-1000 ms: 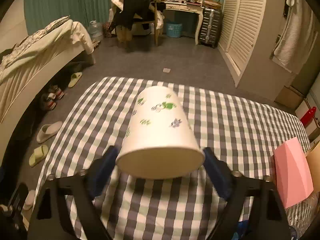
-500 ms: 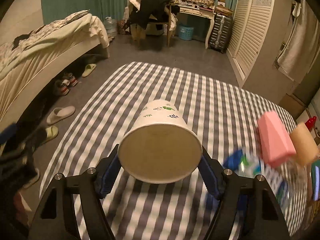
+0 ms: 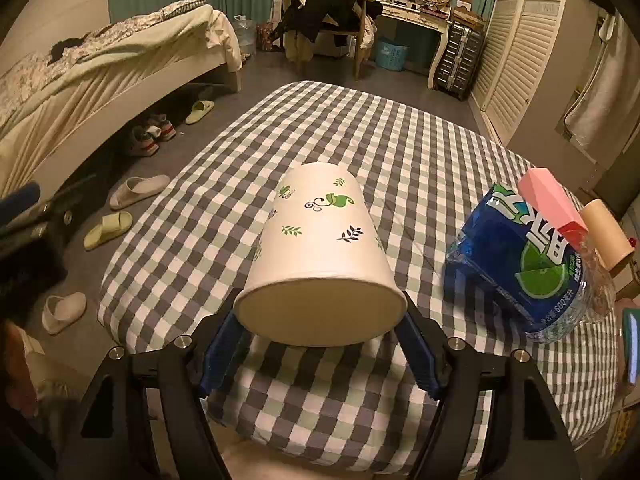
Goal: Flip cup upside down
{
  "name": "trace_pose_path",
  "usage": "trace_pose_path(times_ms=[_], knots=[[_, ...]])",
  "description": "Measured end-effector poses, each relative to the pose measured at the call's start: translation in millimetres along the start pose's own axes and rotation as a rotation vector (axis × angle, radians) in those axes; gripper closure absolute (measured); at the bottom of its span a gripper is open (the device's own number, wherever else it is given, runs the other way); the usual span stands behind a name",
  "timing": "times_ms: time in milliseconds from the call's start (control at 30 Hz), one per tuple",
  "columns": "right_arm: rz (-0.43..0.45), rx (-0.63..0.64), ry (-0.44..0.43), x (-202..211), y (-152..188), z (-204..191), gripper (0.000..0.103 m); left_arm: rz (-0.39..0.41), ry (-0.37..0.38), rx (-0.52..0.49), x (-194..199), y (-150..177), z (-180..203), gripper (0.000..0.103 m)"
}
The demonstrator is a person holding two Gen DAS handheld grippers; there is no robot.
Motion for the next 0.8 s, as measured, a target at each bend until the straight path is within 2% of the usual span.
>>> trace_pose_path(times_ms=[233, 333, 433, 567, 800], knots=[[-0.008, -0.009, -0.036, 5, 5, 6, 0.013, 0.006, -0.015, -0.037, 16, -2, 4, 0.000], [-0.008, -0.018, -0.057, 22, 9, 16, 0.013, -0.006, 0.002, -0.040, 19, -6, 13, 0.000], [0.022, -0.015, -0.060, 44, 7, 29, 0.013, -0.029, 0.060, -0.045, 20, -14, 32, 0.000], [0.056, 0.000, -0.014, 72, 0, 56, 0.013, -0.047, 0.105, -0.049, 20, -22, 64, 0.000], [0.137, -0.024, 0.043, 102, -23, 116, 0.013, -0.079, 0.137, -0.064, 22, -28, 108, 0.000]])
Point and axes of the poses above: each gripper's, at about its wrist camera, not at the fingertips, and x roughly against the way its jaws point, z to its right, y to its underside, the point moved 10 cm from there along -x, roughly the way its jaws point, and after that the axes turned 9 degrees about -y, right-handed, at the moved point
